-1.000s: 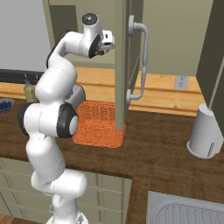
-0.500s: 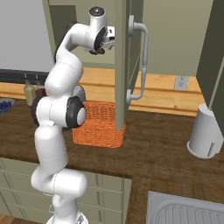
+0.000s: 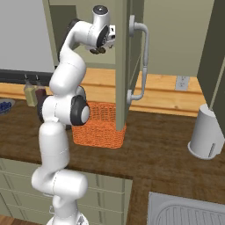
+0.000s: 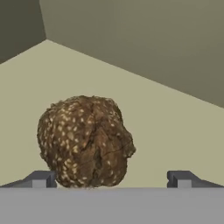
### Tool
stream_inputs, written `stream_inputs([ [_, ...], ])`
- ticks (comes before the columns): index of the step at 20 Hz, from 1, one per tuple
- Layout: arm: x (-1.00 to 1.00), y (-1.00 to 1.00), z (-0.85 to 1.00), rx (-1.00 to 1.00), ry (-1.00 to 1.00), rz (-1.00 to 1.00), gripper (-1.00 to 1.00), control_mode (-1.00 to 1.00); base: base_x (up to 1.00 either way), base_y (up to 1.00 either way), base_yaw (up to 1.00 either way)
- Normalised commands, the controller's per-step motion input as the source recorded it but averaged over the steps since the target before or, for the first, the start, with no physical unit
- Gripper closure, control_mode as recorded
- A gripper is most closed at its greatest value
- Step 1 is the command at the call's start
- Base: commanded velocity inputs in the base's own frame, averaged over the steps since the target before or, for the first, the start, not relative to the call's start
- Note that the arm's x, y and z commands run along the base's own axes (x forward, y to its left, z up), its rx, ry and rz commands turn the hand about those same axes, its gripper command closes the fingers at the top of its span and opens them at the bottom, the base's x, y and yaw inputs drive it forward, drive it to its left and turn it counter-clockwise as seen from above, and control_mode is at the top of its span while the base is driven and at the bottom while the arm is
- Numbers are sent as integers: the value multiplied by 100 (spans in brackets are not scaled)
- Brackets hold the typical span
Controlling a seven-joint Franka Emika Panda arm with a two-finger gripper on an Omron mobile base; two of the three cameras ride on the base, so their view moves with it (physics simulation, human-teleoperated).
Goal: Open the cabinet, pick up the bread from the cabinet and place it in the basket. Then move the basket to the dining counter.
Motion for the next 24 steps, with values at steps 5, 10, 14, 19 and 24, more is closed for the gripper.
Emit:
stream_inputs([
  [5,-17,11,-1,0,-2,0,-100,-100,0,0,0],
  [10,-1,4,0,4,-13,-9,-100,-100,0,0,0],
  [14,-6,0,-1,5,-24,-17,-100,-100,0,0,0],
  [19,-14,14,2,1,-15,-19,-100,-100,0,0,0],
  [24,-36,35,5,5,0,-21,-100,-100,0,0,0],
])
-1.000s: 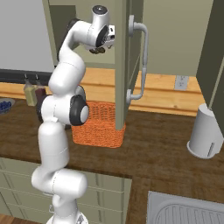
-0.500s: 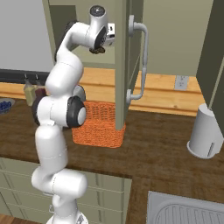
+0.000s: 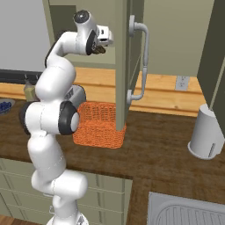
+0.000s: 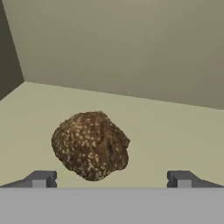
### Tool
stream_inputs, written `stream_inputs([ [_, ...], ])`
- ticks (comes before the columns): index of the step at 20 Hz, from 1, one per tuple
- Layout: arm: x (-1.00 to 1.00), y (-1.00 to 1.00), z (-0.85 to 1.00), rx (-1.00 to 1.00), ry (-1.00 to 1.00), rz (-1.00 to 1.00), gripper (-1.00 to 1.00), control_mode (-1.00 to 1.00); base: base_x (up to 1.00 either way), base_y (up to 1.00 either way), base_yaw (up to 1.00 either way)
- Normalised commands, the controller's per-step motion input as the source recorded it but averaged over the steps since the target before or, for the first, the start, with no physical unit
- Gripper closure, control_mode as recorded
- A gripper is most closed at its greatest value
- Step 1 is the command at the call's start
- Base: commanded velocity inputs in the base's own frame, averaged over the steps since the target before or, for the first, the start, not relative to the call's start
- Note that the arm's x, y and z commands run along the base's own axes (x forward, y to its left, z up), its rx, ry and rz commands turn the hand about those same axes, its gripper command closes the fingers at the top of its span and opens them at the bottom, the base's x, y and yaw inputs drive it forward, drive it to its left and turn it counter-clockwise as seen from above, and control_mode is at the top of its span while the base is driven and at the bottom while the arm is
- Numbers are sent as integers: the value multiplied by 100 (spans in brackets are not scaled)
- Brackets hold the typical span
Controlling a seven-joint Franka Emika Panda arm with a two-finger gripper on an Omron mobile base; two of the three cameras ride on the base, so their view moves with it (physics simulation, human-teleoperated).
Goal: Open the cabinet, pick up the bread from the cabinet and place it in the basket. Then move the basket to the dining counter.
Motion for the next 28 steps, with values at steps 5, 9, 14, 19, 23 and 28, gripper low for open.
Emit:
stream_inputs([
  [5,-13,21,24,1,1,-10,-100,-100,0,0,0],
  [9,3,5,0,4,17,-1,-100,-100,0,0,0],
  [14,12,0,0,4,9,-2,-100,-100,0,0,0],
  [19,35,0,0,2,2,0,-100,-100,0,0,0],
  [23,40,0,-1,0,0,0,-100,-100,0,0,0],
  [28,30,0,-12,0,0,0,-100,-100,0,0,0],
])
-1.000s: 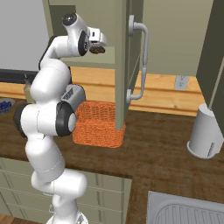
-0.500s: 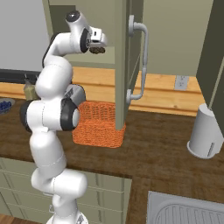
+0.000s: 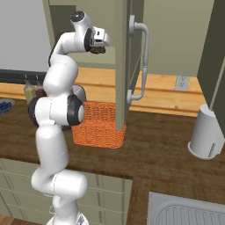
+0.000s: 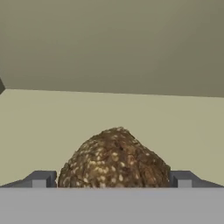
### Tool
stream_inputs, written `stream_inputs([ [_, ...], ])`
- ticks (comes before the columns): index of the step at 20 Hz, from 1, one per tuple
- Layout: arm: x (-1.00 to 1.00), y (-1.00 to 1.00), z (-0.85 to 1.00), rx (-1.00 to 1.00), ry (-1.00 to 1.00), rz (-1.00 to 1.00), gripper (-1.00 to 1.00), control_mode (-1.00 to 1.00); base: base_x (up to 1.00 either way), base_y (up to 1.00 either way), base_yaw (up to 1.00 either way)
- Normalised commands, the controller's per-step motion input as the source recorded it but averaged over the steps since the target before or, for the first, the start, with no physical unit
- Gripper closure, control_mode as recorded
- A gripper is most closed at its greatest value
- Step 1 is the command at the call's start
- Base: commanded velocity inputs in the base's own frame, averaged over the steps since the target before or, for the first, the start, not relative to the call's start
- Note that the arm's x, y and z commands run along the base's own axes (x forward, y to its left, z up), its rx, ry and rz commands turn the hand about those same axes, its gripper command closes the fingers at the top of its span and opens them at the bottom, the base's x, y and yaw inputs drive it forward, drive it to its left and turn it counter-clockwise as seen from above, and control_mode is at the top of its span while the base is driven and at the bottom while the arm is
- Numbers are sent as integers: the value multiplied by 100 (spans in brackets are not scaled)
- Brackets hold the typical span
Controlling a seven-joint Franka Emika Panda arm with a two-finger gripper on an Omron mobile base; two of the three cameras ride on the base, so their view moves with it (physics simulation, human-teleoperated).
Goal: Open the cabinet, pick up the bread from the cabinet and place it in the basket. Then move the basket to the dining counter.
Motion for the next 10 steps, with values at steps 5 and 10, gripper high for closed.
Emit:
stream_inputs([
  [5,21,-1,-25,0,0,0,-100,-100,0,0,0],
  [10,1,-3,-28,-2,1,0,-100,-100,0,0,0],
])
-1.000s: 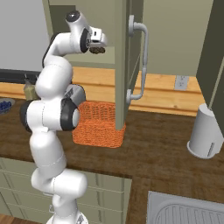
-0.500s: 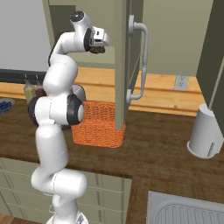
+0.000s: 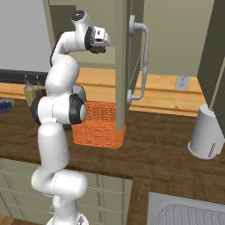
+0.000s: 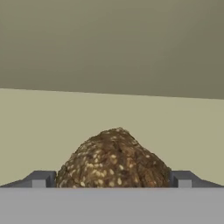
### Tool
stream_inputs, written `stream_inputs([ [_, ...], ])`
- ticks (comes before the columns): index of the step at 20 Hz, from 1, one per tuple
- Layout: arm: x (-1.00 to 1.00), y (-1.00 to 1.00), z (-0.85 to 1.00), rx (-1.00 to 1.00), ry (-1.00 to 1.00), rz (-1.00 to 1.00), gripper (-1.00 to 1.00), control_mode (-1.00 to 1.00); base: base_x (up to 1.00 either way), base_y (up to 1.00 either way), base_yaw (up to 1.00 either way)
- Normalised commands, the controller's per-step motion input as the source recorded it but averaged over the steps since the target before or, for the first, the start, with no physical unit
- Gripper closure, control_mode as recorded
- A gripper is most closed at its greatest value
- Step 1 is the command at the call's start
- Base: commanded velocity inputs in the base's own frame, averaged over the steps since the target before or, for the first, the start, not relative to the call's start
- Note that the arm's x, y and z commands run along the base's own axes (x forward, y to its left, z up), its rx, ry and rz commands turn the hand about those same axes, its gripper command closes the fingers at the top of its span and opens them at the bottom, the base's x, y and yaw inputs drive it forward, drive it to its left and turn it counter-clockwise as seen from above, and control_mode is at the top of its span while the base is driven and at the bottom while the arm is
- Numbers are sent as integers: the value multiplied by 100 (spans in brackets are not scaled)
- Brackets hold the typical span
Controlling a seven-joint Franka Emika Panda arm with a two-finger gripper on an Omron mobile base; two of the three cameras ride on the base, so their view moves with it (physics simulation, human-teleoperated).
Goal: Open the cabinet, pick up the bread from the cabinet and place it in the basket. Then move the basket to the dining counter.
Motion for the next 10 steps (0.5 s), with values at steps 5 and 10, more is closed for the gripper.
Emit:
stream_inputs([
  [5,0,0,-12,1,0,0,100,-100,0,0,0],
  [10,0,0,-8,0,-1,0,100,-100,0,0,0],
])
